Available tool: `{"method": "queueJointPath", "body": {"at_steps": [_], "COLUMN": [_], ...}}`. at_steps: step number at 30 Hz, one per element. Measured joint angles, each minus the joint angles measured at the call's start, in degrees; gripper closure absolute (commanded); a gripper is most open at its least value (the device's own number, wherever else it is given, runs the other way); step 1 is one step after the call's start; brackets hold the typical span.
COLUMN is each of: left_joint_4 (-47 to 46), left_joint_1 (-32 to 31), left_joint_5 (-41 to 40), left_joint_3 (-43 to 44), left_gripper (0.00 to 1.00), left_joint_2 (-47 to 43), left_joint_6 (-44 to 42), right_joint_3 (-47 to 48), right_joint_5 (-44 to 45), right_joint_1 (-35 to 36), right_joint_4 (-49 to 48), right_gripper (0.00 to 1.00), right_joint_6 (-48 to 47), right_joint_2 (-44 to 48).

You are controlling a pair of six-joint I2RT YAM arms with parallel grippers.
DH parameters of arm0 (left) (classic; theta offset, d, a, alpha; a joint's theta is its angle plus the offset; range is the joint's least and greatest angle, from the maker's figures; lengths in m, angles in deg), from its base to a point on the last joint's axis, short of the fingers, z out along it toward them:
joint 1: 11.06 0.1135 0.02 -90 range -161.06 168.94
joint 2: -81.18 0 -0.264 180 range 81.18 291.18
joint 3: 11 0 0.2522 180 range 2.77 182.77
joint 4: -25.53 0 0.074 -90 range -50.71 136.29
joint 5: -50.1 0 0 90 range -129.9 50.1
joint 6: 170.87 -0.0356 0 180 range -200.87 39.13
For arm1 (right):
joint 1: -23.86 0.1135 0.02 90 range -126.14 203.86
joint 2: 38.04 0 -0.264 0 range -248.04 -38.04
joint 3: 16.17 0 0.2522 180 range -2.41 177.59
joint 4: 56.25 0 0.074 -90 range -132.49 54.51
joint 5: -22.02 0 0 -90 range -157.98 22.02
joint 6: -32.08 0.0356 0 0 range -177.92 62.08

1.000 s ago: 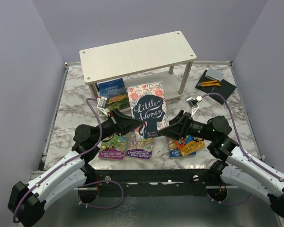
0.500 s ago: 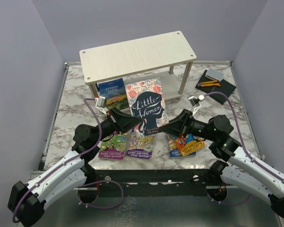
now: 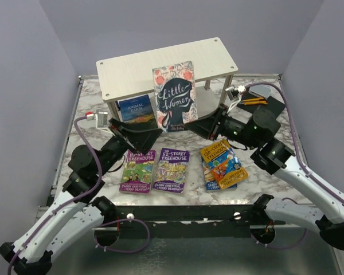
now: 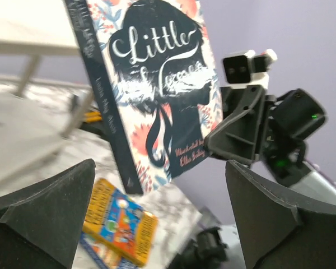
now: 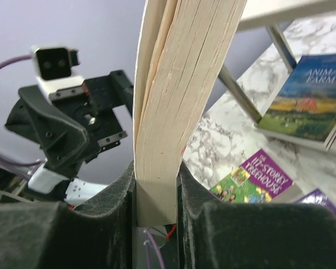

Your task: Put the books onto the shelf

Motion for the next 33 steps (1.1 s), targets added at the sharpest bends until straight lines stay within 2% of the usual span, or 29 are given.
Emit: {"method": "queueJointPath", "body": {"at_steps": [7,12,22,33], "left_joint_4": [16.4,23.8,28.5,29.6], "left_joint_1": [0.0,0.0,0.0,0.0], "left_joint_5": [-13.3,-17.1,-14.9,-11.0], "left_joint_3": [6.2,5.0,1.2,-1.1], "left_gripper": [0.01,0.01,0.01,0.01], "left_joint_2": [-5.2,-7.7,-7.8,-5.0], "left_joint_6": [-13.2,-18.6,-24.3,-26.0], "right_joint_3": [19.3,33.4,55.0,64.2], "right_joint_5": [-0.4,-1.7,-7.6,-12.5], "right_joint_1": [-0.1,-0.3,-2.4,-4.0], "right_joint_4": [5.0,9.9,17.3,19.6], "right_gripper": [0.99,0.99,0.99,0.99], "right_joint_6": [-4.8,-6.0,-2.8,5.7], "right_joint_2": [-16.0,-27.9,-45.9,-55.5]}}
